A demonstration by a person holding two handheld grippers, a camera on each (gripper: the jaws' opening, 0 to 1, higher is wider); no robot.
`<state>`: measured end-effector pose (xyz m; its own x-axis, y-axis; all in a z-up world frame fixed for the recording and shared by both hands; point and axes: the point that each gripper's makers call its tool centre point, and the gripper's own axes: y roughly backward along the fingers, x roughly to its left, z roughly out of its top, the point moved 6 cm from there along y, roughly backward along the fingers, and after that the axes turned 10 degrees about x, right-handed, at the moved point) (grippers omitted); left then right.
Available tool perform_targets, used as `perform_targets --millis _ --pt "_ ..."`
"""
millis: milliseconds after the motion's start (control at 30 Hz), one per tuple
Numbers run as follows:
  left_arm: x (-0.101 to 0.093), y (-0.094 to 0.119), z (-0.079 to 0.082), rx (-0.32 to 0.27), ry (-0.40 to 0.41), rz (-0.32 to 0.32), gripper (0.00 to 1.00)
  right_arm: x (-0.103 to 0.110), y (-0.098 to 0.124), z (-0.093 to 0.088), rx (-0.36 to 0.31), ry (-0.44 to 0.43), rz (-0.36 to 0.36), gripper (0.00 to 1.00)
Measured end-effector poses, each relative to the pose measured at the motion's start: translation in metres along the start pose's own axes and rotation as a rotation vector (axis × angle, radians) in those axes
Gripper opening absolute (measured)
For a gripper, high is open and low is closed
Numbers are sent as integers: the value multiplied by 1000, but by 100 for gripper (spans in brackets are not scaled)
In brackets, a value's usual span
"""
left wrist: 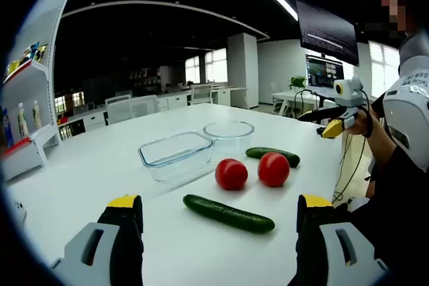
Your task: Sort the scattered tomatoes and cucumbers on the table and place them into their respective storage containers
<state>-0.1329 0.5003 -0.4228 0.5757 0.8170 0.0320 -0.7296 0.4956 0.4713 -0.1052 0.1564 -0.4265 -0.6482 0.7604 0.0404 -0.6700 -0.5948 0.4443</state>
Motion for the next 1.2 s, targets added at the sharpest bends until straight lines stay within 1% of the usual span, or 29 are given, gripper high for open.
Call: perform_targets --millis 433,500,633,900,1100,1200 --pt "3 -2 -2 6 -2 3 95 1 -2 1 5 13 -2 86" --pt "3 -2 -3 9 -3 5 95 -2 -2 4 -20 11 -30 86" --pt "4 -1 -2 9 -3 9 95 -8 2 7 -28 2 -45 84" --pt "3 1 1 7 -15 16 95 -2 -1 7 -16 21 -27 84" --pt "3 3 -1 15 -24 23 95 0 -3 9 -13 26 -19 83" --pt "5 4 -1 9 -19 28 95 1 -6 9 -10 28 -12 83"
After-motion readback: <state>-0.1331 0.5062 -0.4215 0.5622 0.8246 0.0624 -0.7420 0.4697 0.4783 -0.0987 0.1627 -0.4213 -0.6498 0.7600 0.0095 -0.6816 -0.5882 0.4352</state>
